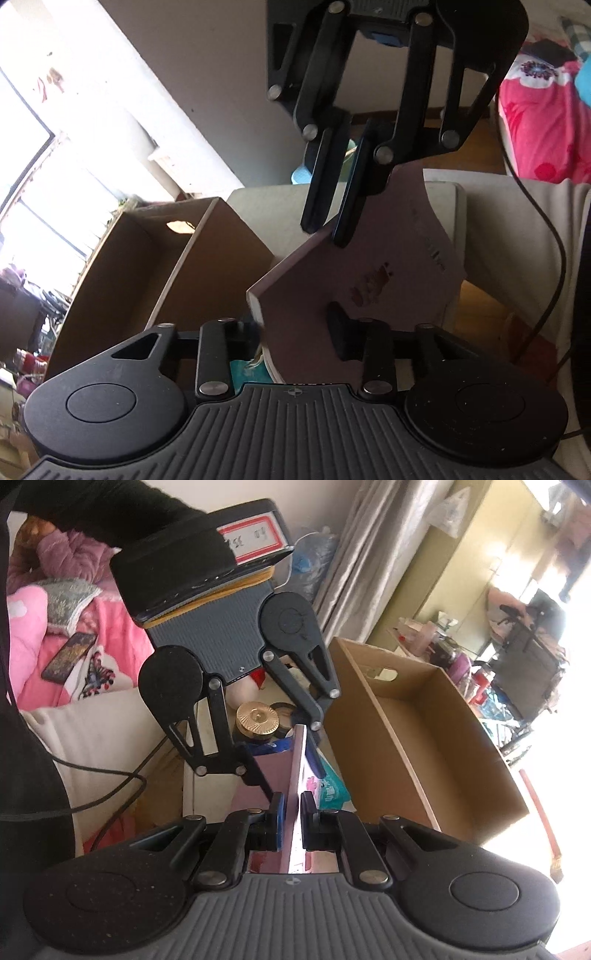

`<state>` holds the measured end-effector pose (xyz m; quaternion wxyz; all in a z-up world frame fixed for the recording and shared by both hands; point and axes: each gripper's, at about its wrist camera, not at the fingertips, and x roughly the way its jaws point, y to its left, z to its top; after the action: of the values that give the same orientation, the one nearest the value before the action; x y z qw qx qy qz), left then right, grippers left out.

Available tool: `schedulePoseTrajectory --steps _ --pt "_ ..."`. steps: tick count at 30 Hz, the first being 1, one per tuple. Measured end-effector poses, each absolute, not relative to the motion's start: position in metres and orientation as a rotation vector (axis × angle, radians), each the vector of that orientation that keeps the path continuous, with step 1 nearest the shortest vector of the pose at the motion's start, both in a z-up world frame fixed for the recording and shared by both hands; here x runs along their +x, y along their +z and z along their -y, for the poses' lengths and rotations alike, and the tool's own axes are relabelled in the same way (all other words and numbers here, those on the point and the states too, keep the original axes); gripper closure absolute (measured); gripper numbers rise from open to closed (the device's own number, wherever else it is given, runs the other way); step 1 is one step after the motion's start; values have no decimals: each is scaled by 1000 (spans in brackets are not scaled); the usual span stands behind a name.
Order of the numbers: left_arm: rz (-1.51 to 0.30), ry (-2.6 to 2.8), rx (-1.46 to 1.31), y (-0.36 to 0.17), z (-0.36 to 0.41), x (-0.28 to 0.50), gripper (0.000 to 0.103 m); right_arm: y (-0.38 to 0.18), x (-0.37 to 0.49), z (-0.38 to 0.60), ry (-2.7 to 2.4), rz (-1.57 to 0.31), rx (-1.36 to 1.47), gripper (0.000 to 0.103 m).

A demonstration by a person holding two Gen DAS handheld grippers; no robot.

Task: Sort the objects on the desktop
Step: 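Hold the board with both grippers and bring it over the box opening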

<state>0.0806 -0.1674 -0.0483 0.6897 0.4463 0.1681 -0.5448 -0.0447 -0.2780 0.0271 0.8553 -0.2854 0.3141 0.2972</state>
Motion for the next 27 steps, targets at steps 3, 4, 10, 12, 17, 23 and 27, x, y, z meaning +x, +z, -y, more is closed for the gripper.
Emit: schedulePoseTrajectory --steps 3,4,10,12,17,23,27 --pt "-412 -1225 952 -47 167 84 77 24 -49 288 579 -699 -535 91" --pt "-421 -1223 938 -46 166 85 77 22 -50 294 562 -717 -505 89" --pt "-445 -1188 874 -52 162 76 79 5 -64 351 413 -795 -182 51" --pt "-451 -1177 855 -55 161 74 79 -8 -70 368 360 -810 -101 51" --pt "-463 -1155 833 -44 149 72 79 -44 -75 387 249 -818 -22 51" --pt "-452 -1107 825 -39 144 69 79 -51 -83 377 217 -754 -70 80" --pt "-459 -1080 758 -30 133 71 79 -38 -88 379 203 -710 -40 86"
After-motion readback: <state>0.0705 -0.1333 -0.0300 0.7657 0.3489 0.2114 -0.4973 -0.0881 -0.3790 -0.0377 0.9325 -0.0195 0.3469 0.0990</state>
